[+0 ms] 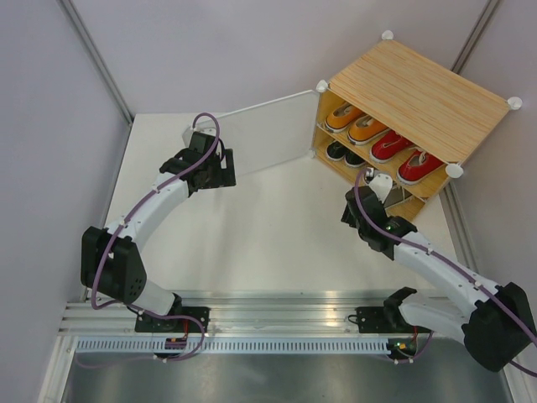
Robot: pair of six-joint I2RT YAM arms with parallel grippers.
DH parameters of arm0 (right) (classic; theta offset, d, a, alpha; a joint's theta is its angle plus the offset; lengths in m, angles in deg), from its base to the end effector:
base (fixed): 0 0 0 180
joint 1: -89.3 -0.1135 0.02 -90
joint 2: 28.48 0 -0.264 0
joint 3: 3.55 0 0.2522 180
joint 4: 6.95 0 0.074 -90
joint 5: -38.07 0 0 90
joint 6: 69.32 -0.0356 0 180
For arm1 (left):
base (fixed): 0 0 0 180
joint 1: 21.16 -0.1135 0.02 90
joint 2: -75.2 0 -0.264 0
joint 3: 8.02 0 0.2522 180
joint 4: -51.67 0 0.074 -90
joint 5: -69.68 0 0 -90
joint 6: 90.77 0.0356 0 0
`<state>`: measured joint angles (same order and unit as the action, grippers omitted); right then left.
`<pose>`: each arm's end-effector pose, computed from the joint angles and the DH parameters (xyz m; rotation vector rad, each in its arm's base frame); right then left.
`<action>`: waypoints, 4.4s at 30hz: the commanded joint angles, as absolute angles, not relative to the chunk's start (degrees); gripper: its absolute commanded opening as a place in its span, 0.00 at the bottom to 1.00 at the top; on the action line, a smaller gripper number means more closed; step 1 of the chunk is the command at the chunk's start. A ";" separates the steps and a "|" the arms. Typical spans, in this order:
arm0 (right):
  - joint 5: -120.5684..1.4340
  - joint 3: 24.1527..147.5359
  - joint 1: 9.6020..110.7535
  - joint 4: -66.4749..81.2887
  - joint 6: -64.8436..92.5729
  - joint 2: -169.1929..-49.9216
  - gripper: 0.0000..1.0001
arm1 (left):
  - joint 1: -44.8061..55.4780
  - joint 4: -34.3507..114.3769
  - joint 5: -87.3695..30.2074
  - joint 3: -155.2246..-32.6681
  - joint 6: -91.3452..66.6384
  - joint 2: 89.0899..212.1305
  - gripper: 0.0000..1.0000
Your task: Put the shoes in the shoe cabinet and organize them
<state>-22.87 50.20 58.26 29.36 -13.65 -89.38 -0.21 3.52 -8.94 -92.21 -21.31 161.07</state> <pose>0.1958 0.0977 0.2405 0.3086 2.1945 0.0310 0.3045 -0.1090 0.2862 -0.0794 2.4181 -0.0879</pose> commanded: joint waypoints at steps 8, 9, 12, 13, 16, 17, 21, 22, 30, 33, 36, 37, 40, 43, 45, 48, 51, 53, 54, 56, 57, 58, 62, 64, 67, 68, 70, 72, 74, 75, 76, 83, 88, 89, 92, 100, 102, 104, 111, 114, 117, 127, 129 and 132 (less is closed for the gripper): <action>-2.98 46.95 57.31 23.52 -37.94 -95.35 0.53 | -0.51 3.28 -9.60 -92.79 -21.60 158.70 0.98; -2.19 47.12 57.31 23.08 -38.38 -96.49 0.54 | -0.51 3.28 -9.60 -92.79 -21.60 158.79 0.98; 0.63 48.35 57.57 22.54 -39.52 -100.71 0.53 | -0.60 3.28 -9.33 -92.70 -21.60 158.35 0.98; 1.07 48.70 58.10 22.98 -40.05 -101.68 0.52 | -0.51 3.28 -9.25 -92.70 -21.60 158.17 0.98; 2.47 49.15 59.85 21.33 -40.76 -105.11 0.53 | -0.51 3.28 -9.16 -92.62 -21.60 158.00 0.98; 2.39 48.45 60.30 19.66 -39.97 -105.90 0.53 | -0.51 3.37 -9.33 -92.62 -21.69 157.91 0.98; 2.22 48.00 62.93 14.38 -36.37 -107.93 0.47 | -0.60 3.28 -9.33 -92.62 -21.78 157.91 0.98; 2.30 48.18 64.33 13.07 -34.19 -108.28 0.46 | -0.51 3.28 -9.33 -92.53 -21.69 157.91 0.98; 1.16 48.62 70.49 7.35 -24.33 -108.54 0.27 | -0.51 3.37 -9.16 -92.62 -21.69 157.82 0.98; -1.56 48.27 71.63 7.34 -22.74 -108.54 0.24 | -0.51 3.28 -9.07 -92.53 -21.69 157.82 0.98; -2.71 48.09 72.78 5.84 -22.65 -108.54 0.23 | -0.60 3.37 -8.98 -92.53 -21.69 157.82 0.98; -2.71 48.18 72.96 6.02 -22.74 -108.63 0.23 | -0.51 3.37 -8.89 -92.53 -21.69 157.82 0.98; -2.53 48.62 73.39 6.64 -24.23 -109.16 0.24 | -0.51 3.37 -8.98 -92.53 -21.69 157.82 0.98; -3.59 48.44 74.62 6.72 -25.46 -109.68 0.24 | -0.60 3.37 -9.07 -92.53 -21.69 157.73 0.98; -3.76 48.53 75.15 6.64 -26.16 -109.95 0.24 | -0.51 3.28 -9.07 -92.53 -21.69 157.65 0.98; -2.71 49.23 75.59 10.40 -27.83 -110.21 0.24 | -0.51 3.28 -8.98 -92.53 -21.69 157.73 0.98; -1.30 49.24 75.59 13.30 -31.08 -109.60 0.21 | -0.51 3.28 -8.98 -92.53 -21.69 157.73 0.98; -0.60 48.62 75.59 13.84 -32.49 -109.25 0.19 | -0.51 3.28 -8.89 -92.53 -21.69 157.65 0.98; -0.60 48.53 75.51 13.76 -32.67 -109.16 0.18 | -0.60 3.28 -8.81 -92.53 -21.69 157.65 0.98; -0.34 48.71 75.68 14.02 -32.93 -109.07 0.17 | -0.51 3.28 -8.81 -92.53 -21.69 157.64 0.98; -0.16 48.88 75.68 14.54 -33.28 -109.16 0.17 | -0.51 3.28 -8.72 -92.53 -21.69 157.56 0.98; 0.02 49.23 75.86 14.81 -33.63 -109.25 0.17 | -0.51 3.28 -8.72 -92.53 -21.69 157.64 0.98; -0.07 49.50 77.00 13.67 -33.11 -109.07 0.17 | -0.51 3.19 -8.54 -92.53 -21.69 157.47 0.98; 0.37 49.85 77.70 13.41 -32.93 -109.07 0.17 | -0.51 3.28 -8.63 -92.53 -21.69 157.47 0.98; 0.02 50.02 78.49 11.65 -31.79 -109.60 0.18 | -0.60 3.28 -8.63 -92.53 -21.69 157.38 0.98; 0.02 50.20 78.49 11.47 -31.70 -110.03 0.18 | -0.51 3.19 -8.54 -92.53 -21.69 157.38 0.98; -0.33 50.55 78.84 10.16 -30.74 -110.56 0.18 | -0.51 3.19 -8.37 -92.53 -21.60 157.29 0.98; -0.33 50.90 78.85 10.06 -30.74 -111.09 0.18 | -0.51 3.28 -8.28 -92.44 -21.60 157.21 0.98; -0.69 51.17 78.93 9.63 -30.91 -111.27 0.20 | -0.60 3.19 -8.19 -92.44 -21.60 157.12 0.98; -0.69 51.17 78.85 9.54 -30.91 -111.44 0.21 | -0.60 3.28 -8.19 -92.44 -21.60 157.12 0.98; -1.30 51.25 78.93 9.36 -30.48 -111.71 0.21 | -0.51 3.19 -8.19 -92.44 -21.60 157.21 0.98; -10.08 50.73 79.11 0.67 -23.98 -112.06 0.22 | -0.51 3.37 -7.93 -92.44 -21.60 157.12 0.98; -3.16 50.99 79.20 6.63 -28.10 -111.36 0.22 | -0.60 3.28 -7.75 -92.44 -21.52 156.94 0.98; -2.71 50.82 79.28 6.64 -28.27 -111.27 0.22 | -0.51 3.37 -7.66 -92.44 -21.52 157.03 0.98; -2.97 50.46 79.90 9.53 -29.50 -110.83 0.22 | -0.51 3.28 -7.66 -92.44 -21.43 156.94 0.98; -11.92 49.41 79.72 9.36 -26.00 -105.92 0.40 | -0.51 3.28 -8.28 -92.53 -21.69 156.77 0.98; -14.82 48.71 79.46 9.62 -24.24 -104.25 0.43 | -0.51 3.37 -8.28 -92.44 -21.78 156.68 0.98; -18.24 48.44 78.94 10.76 -22.57 -101.96 0.46 | -0.60 3.28 -8.28 -92.44 -21.78 156.59 0.98; -30.91 47.04 78.14 13.05 -14.31 -97.30 0.52 | -0.60 3.28 -9.07 -92.44 -22.13 156.33 0.98; -36.16 47.56 77.79 14.98 -10.89 -95.45 0.54 | -0.60 3.19 -9.24 -92.44 -22.13 156.50 0.98; -40.66 48.44 77.18 16.65 -8.07 -93.96 0.54 | -0.60 3.37 -9.86 -92.53 -22.39 156.59 0.98; -48.94 55.81 70.42 13.06 0.81 -92.46 0.53 | -0.60 3.54 -12.05 -92.70 -22.92 157.21 0.98; -49.29 59.49 68.66 11.91 4.23 -93.51 0.53 | -0.51 3.46 -12.76 -92.62 -23.36 157.29 0.98; -50.95 65.39 67.68 9.28 8.28 -98.42 0.53 | -0.60 3.54 -12.94 -92.62 -23.36 157.38 0.98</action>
